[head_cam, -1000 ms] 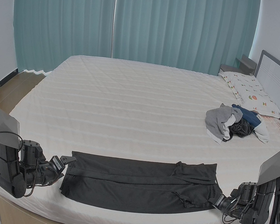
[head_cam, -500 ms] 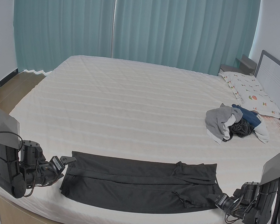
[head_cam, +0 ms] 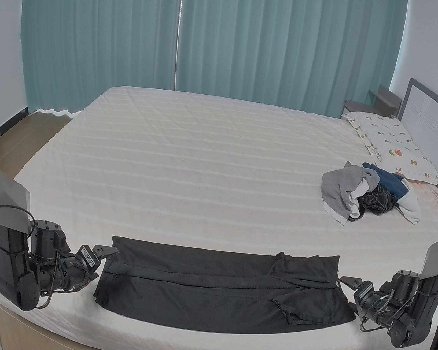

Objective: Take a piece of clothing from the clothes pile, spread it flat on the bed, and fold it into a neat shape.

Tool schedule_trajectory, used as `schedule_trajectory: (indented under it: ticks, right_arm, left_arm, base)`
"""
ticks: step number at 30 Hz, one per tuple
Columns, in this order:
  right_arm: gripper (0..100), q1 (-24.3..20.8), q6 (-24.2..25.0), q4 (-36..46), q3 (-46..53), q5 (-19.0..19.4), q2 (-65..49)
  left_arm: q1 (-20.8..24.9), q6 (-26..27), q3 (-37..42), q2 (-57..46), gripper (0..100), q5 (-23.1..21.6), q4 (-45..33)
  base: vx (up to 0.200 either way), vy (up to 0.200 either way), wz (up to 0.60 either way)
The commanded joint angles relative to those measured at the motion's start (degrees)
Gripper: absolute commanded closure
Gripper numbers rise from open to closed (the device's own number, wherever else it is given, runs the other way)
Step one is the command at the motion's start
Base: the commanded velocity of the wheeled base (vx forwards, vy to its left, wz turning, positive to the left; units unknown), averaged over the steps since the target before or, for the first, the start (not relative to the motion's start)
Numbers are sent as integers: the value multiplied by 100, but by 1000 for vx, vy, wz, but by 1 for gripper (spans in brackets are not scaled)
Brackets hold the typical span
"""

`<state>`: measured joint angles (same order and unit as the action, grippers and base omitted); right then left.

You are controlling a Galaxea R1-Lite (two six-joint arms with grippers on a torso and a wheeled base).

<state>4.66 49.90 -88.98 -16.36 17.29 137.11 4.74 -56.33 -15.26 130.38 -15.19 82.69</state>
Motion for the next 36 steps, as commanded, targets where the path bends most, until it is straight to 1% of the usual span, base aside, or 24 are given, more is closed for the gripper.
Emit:
schedule_trajectory:
  ticks: [1,10,25,30,32,34,36]
  right_arm:
    - [0,70,117,-58,-175,12,62]
    - [0,62,126,-58,-192,12,79]
    - [0,44,90,-58,-201,3,114]
    - [0,44,90,-58,-201,3,114]
    - [0,35,90,-58,-201,3,114]
    - [0,35,82,-58,-192,3,114]
    - [0,35,82,-58,-201,3,114]
  left_arm:
    - [9,-1,-3,5,0,-2,2]
    - [9,-9,-12,-4,0,-19,2]
    - [18,-1,-29,14,0,-10,2]
    - [-26,-9,-38,-12,0,-2,2]
    - [-61,8,-47,-39,0,51,10]
    - [-325,-1,-82,-364,0,236,169]
    - [-501,105,-152,-522,0,227,204]
  base:
    - [0,0,0]
    - [0,0,0]
    - [0,-200,0]
    - [0,0,0]
    - [0,0,0]
    - [0,0,0]
    - [0,0,0]
